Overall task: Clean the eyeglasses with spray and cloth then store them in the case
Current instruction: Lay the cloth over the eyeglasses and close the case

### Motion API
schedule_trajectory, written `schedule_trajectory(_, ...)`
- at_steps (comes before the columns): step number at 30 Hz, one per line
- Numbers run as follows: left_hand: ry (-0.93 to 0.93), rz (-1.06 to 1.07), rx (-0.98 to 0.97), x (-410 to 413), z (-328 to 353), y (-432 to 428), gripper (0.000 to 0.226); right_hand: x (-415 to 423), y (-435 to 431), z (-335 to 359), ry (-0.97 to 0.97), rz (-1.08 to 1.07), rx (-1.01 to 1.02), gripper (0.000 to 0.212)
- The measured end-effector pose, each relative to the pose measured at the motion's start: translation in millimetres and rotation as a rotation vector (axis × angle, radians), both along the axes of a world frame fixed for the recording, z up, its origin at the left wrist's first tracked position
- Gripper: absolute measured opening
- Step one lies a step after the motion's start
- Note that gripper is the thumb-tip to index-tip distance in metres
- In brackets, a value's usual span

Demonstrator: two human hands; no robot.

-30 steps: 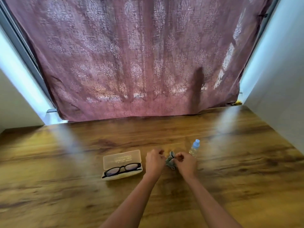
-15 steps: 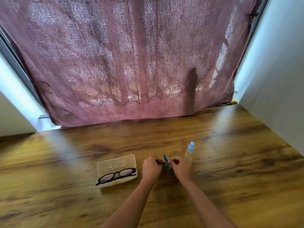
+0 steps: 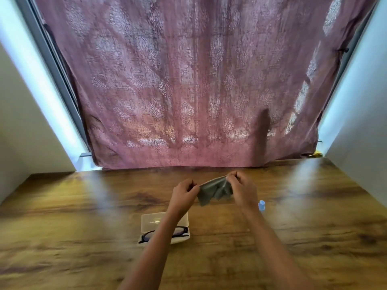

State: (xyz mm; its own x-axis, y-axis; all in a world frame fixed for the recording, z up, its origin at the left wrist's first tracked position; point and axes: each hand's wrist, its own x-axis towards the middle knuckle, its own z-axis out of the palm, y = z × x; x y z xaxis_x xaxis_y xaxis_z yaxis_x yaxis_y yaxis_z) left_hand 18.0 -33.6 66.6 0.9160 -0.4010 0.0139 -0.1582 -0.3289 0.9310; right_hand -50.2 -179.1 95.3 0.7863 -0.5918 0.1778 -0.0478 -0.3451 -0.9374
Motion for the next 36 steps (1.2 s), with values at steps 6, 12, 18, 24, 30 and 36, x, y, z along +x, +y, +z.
schedule_trajectory(6,0.09,-0.211,-0.211,-5,22,22,0.036,11,10,45,0.025,0.271,-0.174,0.012)
schedule_trajectory(12,0.047,-0.387,-0.313,-5,47,24,0.056,16,15,69,0.167,0.546,-0.365,0.011)
schedule_trajectory(18,0.105,-0.455,-0.344,-7,58,27,0.024,17,14,85,0.13,0.654,-0.321,0.006)
schedule_trajectory(24,0.281,-0.37,-0.43,-10,59,25,0.014,23,13,72,0.091,0.421,-0.17,0.007)
schedule_trajectory(30,0.399,-0.266,-0.525,-7,66,27,0.016,8,20,53,0.306,0.347,0.022,0.052)
schedule_trajectory(36,0.416,-0.22,-0.519,-7,70,27,0.015,3,22,40,0.064,0.41,0.308,0.033)
